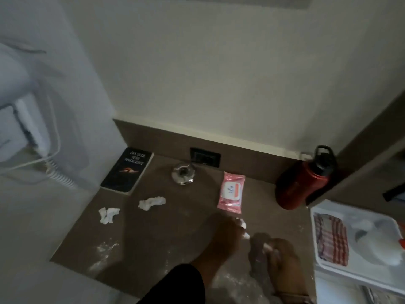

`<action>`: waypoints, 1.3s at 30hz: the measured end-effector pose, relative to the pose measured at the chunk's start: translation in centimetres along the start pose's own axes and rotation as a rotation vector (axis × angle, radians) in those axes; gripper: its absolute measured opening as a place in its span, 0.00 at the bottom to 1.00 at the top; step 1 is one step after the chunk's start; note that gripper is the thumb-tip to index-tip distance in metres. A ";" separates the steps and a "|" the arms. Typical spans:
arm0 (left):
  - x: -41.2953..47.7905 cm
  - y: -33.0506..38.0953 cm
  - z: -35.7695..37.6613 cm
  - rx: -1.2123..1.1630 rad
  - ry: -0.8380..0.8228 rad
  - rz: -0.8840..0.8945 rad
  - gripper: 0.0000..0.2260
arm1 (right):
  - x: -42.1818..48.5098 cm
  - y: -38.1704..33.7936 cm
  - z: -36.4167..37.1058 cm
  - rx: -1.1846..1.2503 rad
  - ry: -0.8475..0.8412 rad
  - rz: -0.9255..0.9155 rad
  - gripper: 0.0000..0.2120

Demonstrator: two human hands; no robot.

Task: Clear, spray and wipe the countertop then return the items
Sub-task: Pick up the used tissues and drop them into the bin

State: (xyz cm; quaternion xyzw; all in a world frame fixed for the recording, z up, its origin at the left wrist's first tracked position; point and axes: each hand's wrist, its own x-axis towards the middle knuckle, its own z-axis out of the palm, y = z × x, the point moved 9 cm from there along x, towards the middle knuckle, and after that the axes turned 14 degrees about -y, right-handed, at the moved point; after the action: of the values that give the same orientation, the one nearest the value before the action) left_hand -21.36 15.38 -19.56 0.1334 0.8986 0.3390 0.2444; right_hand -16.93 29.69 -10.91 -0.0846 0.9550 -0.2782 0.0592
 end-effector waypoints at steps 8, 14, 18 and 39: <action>-20.6 -16.8 -9.7 -0.635 0.595 -0.325 0.09 | 11.4 -20.3 10.2 0.121 -0.183 -0.333 0.04; -29.4 -29.2 -17.9 -0.351 0.648 -0.559 0.05 | 13.7 -30.1 26.4 -0.135 -0.550 -0.406 0.10; -27.0 -32.8 -19.3 -0.096 0.526 -0.581 0.24 | 14.8 -30.2 29.2 -0.362 -0.514 -0.255 0.18; -27.9 -13.1 6.8 -0.428 0.003 -0.384 0.12 | -20.5 -9.0 17.3 0.280 -0.105 0.003 0.09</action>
State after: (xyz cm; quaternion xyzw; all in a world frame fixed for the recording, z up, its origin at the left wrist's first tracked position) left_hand 4.83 -1.87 -23.04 -0.0942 0.8158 0.4688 0.3252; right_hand 7.06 17.21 -19.16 -0.0887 0.9026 -0.4036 0.1206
